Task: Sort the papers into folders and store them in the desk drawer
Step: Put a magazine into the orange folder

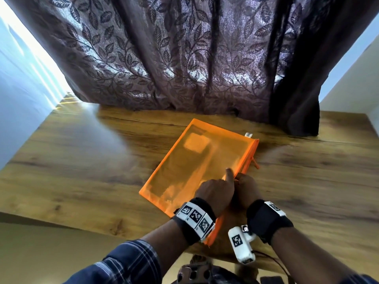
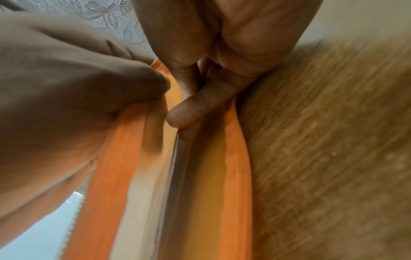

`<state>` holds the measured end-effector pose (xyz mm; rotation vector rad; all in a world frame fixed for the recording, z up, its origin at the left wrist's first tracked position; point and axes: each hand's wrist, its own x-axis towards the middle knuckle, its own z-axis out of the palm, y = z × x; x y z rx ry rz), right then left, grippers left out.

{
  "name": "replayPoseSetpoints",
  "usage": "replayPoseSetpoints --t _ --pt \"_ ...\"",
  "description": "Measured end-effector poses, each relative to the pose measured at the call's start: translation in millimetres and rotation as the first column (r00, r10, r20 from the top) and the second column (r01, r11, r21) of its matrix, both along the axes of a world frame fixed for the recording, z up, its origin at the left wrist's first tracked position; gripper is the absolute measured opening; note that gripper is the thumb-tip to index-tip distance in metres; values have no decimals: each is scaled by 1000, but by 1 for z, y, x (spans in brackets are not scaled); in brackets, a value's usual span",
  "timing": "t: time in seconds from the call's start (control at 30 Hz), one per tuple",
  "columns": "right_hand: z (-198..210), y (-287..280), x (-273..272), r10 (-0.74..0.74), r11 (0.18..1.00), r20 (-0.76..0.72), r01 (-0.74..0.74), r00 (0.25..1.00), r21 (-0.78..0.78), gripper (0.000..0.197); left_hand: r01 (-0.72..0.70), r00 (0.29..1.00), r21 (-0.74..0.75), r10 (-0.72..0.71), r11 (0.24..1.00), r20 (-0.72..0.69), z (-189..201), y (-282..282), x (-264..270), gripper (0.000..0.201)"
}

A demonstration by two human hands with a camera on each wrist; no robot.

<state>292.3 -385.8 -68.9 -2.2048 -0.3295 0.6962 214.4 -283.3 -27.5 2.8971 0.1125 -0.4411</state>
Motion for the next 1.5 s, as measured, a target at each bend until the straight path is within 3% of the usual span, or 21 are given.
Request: replayPoseSetpoints --t 0.13,0.27,0.4,0.5,0.57,0.67,0.77,0.93,1.1,1.27,1.5 --pt "6 2 2 -17 1000 8 17 1000 8 36 -12 999 -17 12 1000 41 1 0 -1 58" --pt "13 -5 3 -170 983 26 168 985 76 18 -97 988 -34 101 995 121 4 8 -11 49" --pt "24 -13 13 -298 954 80 293 951 72 37 -158 981 13 156 987 111 -4 30 -21 50" --pt "31 -13 25 -13 988 302 58 953 -140 41 -221 975 34 219 975 45 -14 40 -31 71" --pt "34 -7 27 250 950 267 -182 931 -253 51 -229 973 58 230 972 -13 -20 38 -37 89" --pt "32 -1 28 573 758 144 -455 807 -468 61 -205 973 63 211 977 -98 -25 33 -41 111" --pt "34 -6 29 694 573 107 -456 712 -681 61 -142 976 42 147 989 -160 -27 35 -39 116" --pt "39 -31 8 634 552 107 -352 766 -756 62 -45 967 9 46 999 -250 -25 44 -24 113" --pt "34 -75 -18 483 597 157 -192 862 -779 61 -186 937 37 188 982 -293 -24 20 -8 124" --pt "36 -122 -34 263 625 114 -79 958 -777 60 -128 980 2 127 992 -154 -33 -16 -10 94" --pt "33 -197 -50 208 627 122 -37 971 -778 64 59 987 29 -54 998 -149 -44 -85 -12 78"
